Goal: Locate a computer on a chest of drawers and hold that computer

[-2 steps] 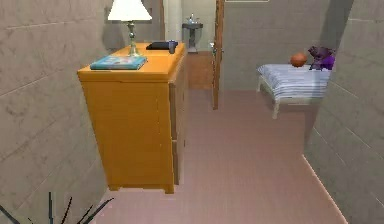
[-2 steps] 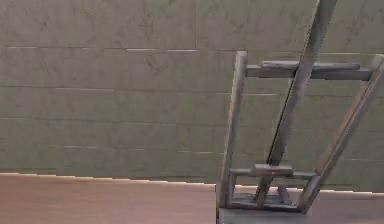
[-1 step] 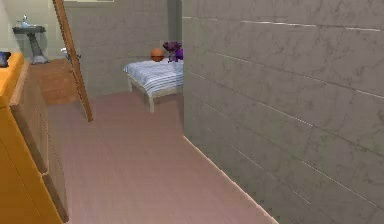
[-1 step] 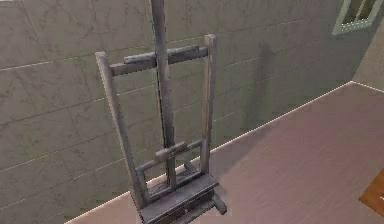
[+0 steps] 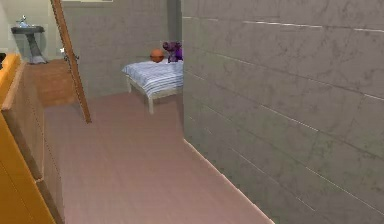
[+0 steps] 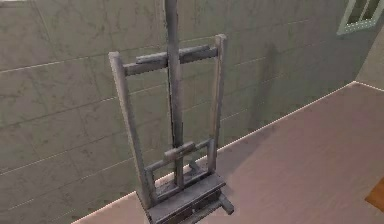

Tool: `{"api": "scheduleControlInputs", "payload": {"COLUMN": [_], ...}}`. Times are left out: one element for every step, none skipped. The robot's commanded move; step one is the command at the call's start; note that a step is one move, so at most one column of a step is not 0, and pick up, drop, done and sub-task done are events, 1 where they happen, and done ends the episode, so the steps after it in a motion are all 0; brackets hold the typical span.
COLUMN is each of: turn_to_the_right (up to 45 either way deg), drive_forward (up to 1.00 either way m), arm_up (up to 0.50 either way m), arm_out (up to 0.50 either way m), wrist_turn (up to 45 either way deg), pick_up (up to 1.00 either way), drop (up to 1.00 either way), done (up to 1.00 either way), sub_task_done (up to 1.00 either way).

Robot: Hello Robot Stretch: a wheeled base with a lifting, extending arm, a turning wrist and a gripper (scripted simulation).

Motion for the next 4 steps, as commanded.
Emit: {"api": "scheduleControlInputs", "payload": {"turn_to_the_right": [-18.0,0.0,-12.0,-3.0], "drive_forward": [0.00,0.60,0.00,0.00], "arm_up": [0.00,0.00,0.00,0.00], "arm_out": [0.00,0.00,0.00,0.00], "wrist_turn": [0.0,0.0,0.0,0.0], "pick_up": [0.00,0.00,0.00,0.00], "drop": [0.00,0.00,0.00,0.00], "done": [0.00,0.00,0.00,0.00], "sub_task_done": [0.00,0.00,0.00,0.00]}}
